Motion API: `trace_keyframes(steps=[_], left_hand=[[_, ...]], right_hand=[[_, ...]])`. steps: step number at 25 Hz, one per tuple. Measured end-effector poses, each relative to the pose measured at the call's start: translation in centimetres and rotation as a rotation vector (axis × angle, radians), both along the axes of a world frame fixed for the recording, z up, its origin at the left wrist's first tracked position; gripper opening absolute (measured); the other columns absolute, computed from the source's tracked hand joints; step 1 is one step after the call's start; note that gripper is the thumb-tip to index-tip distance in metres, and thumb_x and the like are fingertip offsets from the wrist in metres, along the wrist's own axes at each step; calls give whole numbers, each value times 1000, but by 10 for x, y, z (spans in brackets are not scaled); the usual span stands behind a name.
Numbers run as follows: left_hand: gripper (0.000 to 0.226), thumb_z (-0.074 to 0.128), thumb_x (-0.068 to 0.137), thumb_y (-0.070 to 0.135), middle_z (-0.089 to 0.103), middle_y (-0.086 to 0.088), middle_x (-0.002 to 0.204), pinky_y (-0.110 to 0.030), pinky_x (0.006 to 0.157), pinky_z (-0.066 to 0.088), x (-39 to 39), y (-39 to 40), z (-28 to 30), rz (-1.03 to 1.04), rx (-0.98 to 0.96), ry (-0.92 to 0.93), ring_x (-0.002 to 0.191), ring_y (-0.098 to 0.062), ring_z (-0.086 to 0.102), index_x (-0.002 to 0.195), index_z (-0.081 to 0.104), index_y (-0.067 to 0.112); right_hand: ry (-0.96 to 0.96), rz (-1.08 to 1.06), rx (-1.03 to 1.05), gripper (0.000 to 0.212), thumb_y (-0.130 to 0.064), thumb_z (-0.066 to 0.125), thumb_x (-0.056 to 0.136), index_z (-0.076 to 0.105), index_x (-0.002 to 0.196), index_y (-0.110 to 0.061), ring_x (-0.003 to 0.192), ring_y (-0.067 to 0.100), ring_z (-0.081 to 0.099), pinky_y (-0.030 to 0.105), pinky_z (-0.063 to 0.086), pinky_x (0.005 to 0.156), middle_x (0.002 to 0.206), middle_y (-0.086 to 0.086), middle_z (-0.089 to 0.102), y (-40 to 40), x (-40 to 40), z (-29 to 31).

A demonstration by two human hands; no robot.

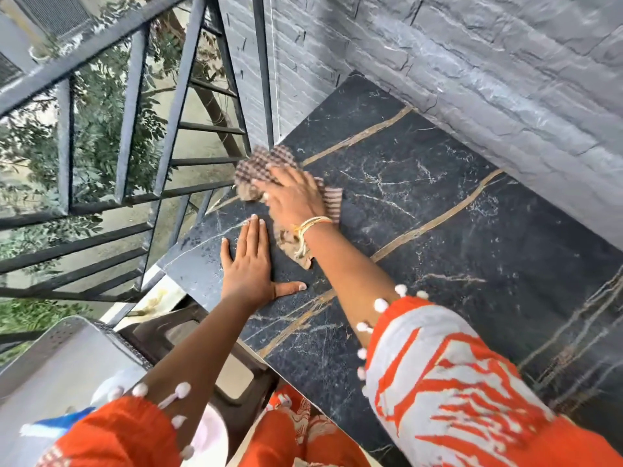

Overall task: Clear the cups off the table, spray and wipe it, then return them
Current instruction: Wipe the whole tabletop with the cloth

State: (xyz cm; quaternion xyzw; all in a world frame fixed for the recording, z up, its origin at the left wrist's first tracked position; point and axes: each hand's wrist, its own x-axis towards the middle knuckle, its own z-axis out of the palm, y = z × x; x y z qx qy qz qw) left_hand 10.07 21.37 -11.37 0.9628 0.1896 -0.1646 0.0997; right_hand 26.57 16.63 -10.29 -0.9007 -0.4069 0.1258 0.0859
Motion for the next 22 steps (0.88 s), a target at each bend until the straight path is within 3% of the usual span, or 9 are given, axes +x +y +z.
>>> trace_keyframes(steps=[7,11,13,17,20,22], left_hand=[[145,25,49,102,-21,-6,159,-52,117,-6,-2,-1,1,3,-15,-17,148,-19,-17,150,-19,7],[145,26,49,102,-21,-6,159,-54,118,-4,-2,-1,1,10,-16,-14,148,-20,-16,149,-21,7],[146,26,49,102,-21,-6,160,-54,118,-4,-1,0,0,10,-13,-23,148,-20,-15,149,-20,7],[146,21,45,100,-19,-6,160,-54,117,-2,-1,1,-3,12,7,-15,149,-19,-12,150,-16,6],[147,24,45,100,-19,-6,160,-55,118,-1,0,3,-5,0,19,9,149,-20,-13,151,-15,6],[147,26,46,101,-20,-6,160,-55,118,-1,0,2,-4,5,4,14,148,-21,-13,150,-18,7]], right_hand=[[-125,-883,-54,46,-40,37,94,44,139,-39,141,28,28,53,19,115,156,-3,29,-168,12,-17],[-108,-1118,-38,50,-40,37,90,46,139,-35,140,34,26,55,19,113,155,3,32,-165,-2,-12],[-74,-1062,-43,53,-44,37,89,41,141,-36,141,37,23,55,16,114,155,5,30,-128,-6,-8],[-93,-558,-8,50,-47,40,87,48,136,-38,138,38,30,57,22,112,150,5,39,-52,-52,-11],[-66,-241,0,46,-43,43,89,51,134,-39,135,34,36,52,31,109,147,3,45,-56,-71,-12],[-83,-209,-22,46,-41,42,91,48,136,-39,135,32,37,51,31,111,147,3,44,-88,-63,-10]])
